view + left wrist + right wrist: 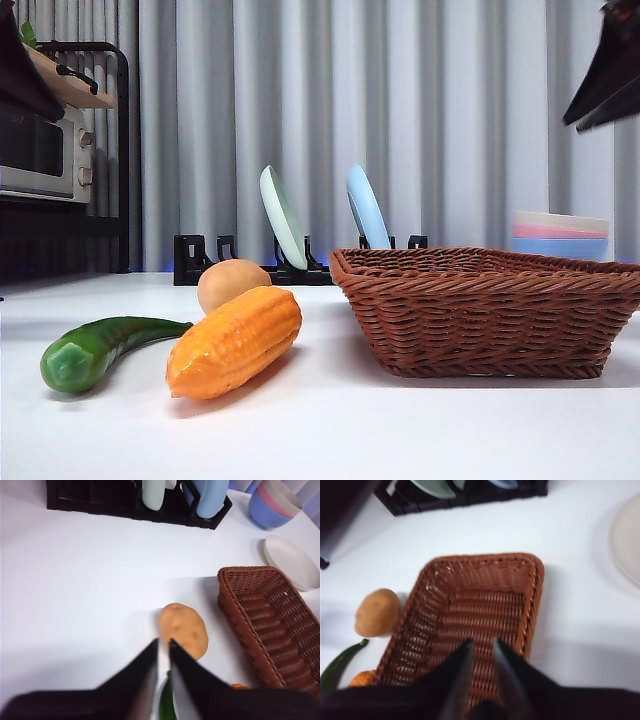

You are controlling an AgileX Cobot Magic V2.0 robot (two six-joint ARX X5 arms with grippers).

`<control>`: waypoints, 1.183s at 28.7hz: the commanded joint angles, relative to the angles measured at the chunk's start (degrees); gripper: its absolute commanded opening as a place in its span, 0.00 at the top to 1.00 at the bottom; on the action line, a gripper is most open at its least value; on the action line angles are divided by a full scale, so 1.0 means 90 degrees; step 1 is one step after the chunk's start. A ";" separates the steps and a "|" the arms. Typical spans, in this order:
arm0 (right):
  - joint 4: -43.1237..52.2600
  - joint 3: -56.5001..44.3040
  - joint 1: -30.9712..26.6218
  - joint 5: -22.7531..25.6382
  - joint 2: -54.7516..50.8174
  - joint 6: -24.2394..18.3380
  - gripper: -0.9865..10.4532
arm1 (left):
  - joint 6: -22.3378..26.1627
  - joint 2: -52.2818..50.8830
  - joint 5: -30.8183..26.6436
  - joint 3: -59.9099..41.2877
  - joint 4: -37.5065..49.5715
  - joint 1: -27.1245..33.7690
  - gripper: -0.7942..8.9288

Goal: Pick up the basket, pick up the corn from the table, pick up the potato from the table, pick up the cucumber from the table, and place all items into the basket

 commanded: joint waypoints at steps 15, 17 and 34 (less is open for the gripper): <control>0.0024 0.0425 0.0146 0.0053 0.2220 -0.0440 0.60 | 0.0000 0.0010 0.0066 0.0005 -0.0253 -0.0170 0.59; 0.0024 0.0449 0.0185 0.0053 0.2535 -0.0440 0.60 | 0.0002 0.0010 0.0061 0.0005 -0.0306 -0.0214 0.59; -0.0250 0.0661 0.0325 -0.0019 0.1800 0.0291 0.92 | -0.0019 0.0423 -0.0304 0.0384 -0.0435 -0.1239 0.56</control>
